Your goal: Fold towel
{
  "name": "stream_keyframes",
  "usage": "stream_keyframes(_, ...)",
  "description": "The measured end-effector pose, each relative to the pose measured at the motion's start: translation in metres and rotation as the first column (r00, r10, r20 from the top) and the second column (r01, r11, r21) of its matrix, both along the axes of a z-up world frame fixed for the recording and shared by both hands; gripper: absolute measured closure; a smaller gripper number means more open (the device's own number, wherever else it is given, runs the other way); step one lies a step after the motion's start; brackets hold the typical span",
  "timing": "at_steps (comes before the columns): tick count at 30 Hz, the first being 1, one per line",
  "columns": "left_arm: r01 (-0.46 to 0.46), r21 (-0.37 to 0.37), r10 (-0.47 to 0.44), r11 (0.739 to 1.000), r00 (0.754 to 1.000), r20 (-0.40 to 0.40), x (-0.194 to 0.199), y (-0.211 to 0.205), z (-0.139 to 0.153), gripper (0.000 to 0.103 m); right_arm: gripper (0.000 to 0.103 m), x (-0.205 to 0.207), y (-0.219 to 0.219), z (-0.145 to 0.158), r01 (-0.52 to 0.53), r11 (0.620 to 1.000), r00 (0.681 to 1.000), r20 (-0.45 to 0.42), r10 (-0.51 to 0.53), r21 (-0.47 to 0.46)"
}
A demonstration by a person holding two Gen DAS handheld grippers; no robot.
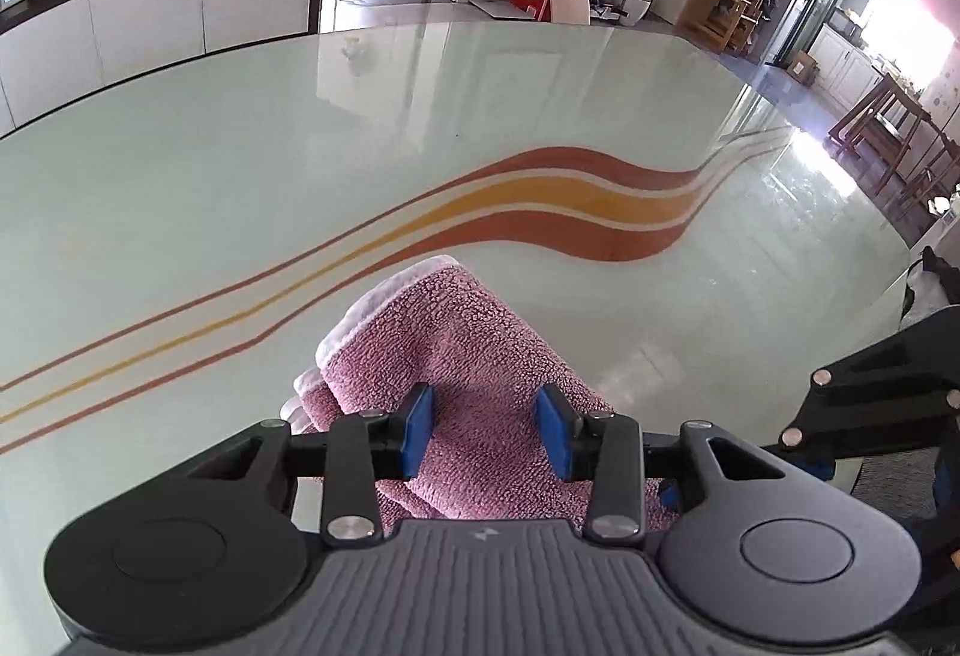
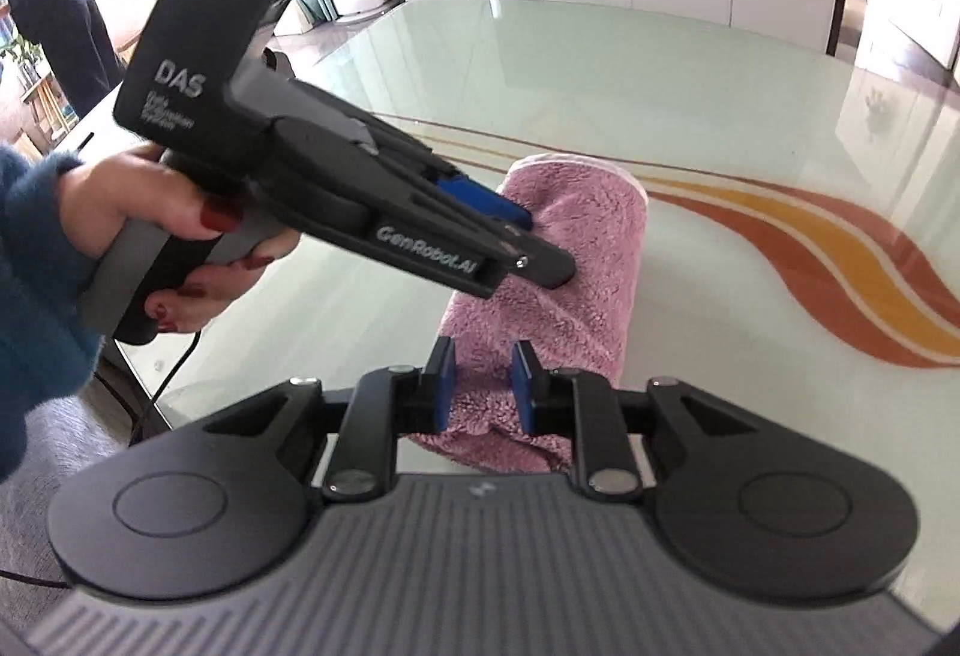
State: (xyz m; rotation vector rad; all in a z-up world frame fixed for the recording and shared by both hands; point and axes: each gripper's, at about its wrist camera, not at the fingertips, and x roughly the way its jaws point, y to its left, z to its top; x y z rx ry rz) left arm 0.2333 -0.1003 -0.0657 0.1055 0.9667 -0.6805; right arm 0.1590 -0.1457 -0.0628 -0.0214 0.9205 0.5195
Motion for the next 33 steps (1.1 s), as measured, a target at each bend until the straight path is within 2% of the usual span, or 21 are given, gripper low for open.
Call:
stream_keyframes(12,-0.052,-0.005,0.052,0.999,0.999,0.003,-0.008,0.004,0.0,0.059,0.083,-0.008,0.006,-0.028,-0.011,0.999,0.999,-0.042,0.009,-0.041)
stream_keyframes(25,-0.102,-0.009,0.102,0.995,0.995,0.001,-0.009,0.005,-0.005,0.054,0.082,-0.01,0.011,-0.04,-0.005,0.998,1.0,0.021,0.007,-0.065)
stream_keyframes(29,-0.124,0.001,0.124,0.992,0.992,0.003,-0.01,0.006,-0.007,0.048,0.082,-0.014,0.011,-0.039,0.002,0.998,0.999,0.036,0.0,-0.066)
stream_keyframes(31,-0.159,0.016,0.159,0.987,0.987,-0.001,-0.009,0.008,-0.011,0.031,0.082,-0.015,0.01,-0.041,0.008,0.998,0.999,0.04,-0.006,-0.057)
stream_keyframes(32,-0.187,0.03,0.187,0.982,0.982,-0.005,-0.007,0.009,-0.014,0.02,0.082,-0.015,0.009,-0.042,0.011,0.999,0.999,0.041,-0.008,-0.052)
stream_keyframes(33,-0.204,0.007,0.204,0.979,0.979,-0.018,-0.006,0.013,-0.017,0.025,0.082,-0.016,0.009,-0.042,0.013,0.999,0.999,0.043,-0.011,-0.048)
